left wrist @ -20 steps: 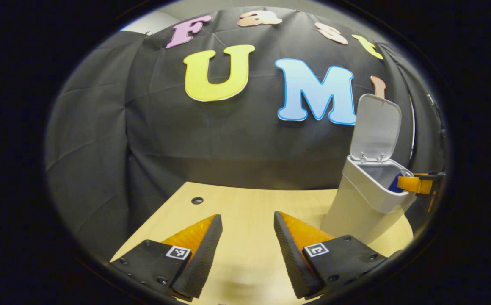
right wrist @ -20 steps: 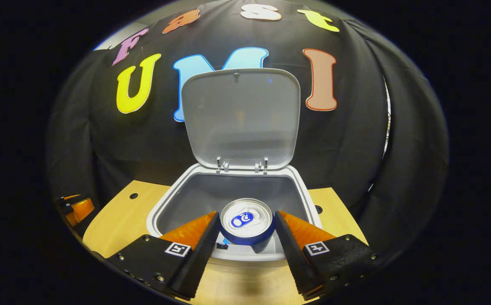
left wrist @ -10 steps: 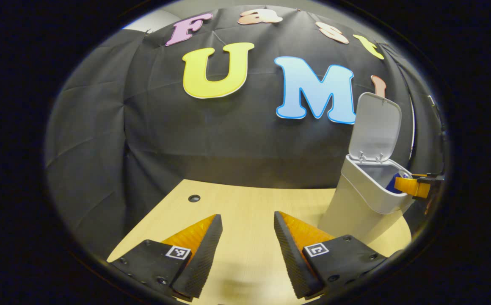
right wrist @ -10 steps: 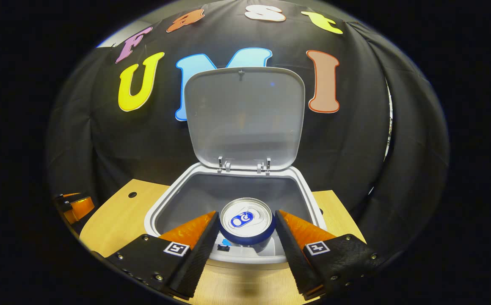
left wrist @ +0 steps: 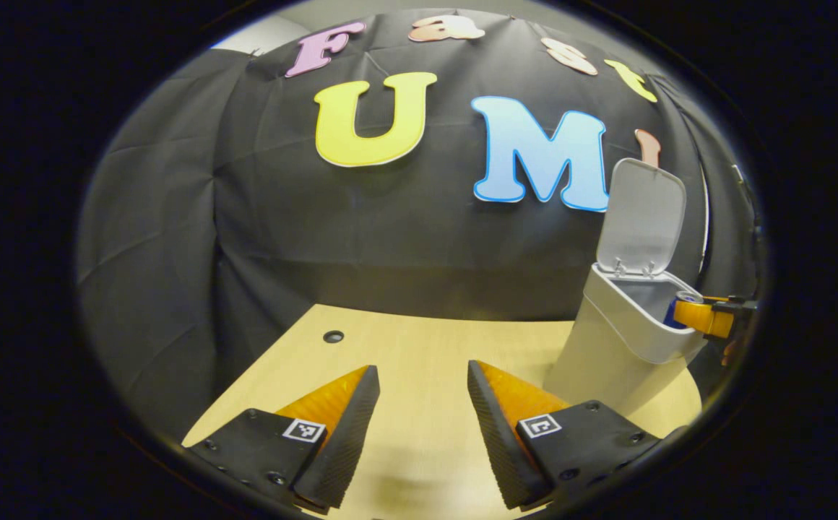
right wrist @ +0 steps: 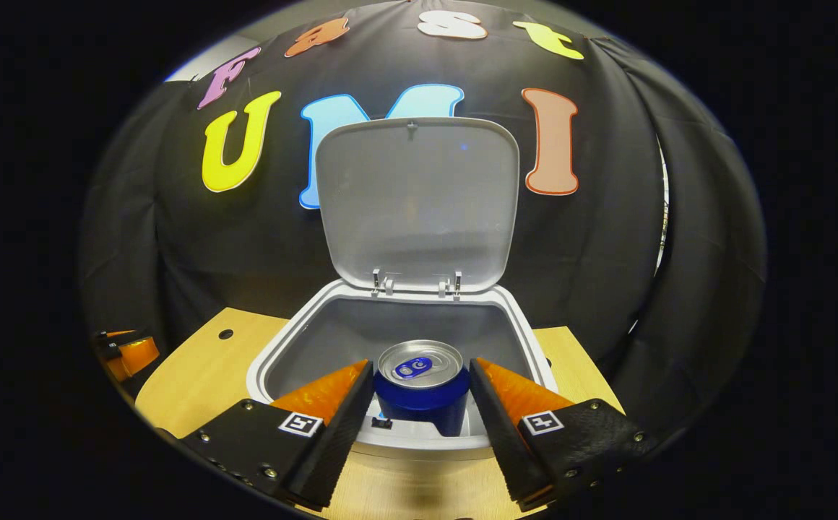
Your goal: Press the lid of the desktop garbage bin to open it, pick up the crumpled paper on the desktop and throw it into the bin, then pick up the pop can on the desktop and drop it into the bin, and finally close the garbage bin lid.
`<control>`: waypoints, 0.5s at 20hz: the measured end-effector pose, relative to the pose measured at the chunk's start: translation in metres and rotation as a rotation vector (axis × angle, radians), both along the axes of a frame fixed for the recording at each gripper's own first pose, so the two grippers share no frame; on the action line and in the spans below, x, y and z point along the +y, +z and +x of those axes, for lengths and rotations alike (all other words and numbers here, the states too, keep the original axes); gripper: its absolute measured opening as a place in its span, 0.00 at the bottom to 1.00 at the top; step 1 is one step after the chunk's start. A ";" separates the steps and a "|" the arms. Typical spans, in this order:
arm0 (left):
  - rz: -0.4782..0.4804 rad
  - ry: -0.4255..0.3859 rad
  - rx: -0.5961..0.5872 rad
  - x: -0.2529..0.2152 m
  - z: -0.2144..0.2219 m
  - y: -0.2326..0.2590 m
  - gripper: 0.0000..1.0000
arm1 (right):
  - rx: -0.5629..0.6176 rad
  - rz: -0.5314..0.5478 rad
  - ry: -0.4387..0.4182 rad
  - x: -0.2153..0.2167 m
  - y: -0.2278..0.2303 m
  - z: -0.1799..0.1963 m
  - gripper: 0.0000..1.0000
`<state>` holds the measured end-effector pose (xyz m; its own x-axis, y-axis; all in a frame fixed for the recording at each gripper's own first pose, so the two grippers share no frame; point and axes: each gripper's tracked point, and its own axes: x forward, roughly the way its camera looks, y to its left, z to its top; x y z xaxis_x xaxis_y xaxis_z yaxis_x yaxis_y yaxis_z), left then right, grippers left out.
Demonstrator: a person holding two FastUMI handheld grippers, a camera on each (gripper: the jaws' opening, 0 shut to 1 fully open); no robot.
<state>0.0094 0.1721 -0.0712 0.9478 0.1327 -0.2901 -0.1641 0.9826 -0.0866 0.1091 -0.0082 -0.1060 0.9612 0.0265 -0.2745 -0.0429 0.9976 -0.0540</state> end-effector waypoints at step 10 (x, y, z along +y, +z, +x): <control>-0.004 0.001 -0.003 0.002 -0.002 0.000 0.82 | -0.023 -0.011 0.009 0.004 0.005 -0.001 0.99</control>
<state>0.0071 0.1741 -0.0715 0.9485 0.1328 -0.2877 -0.1650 0.9821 -0.0906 0.1082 -0.0046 -0.1008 0.9671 0.0321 -0.2524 -0.0502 0.9966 -0.0656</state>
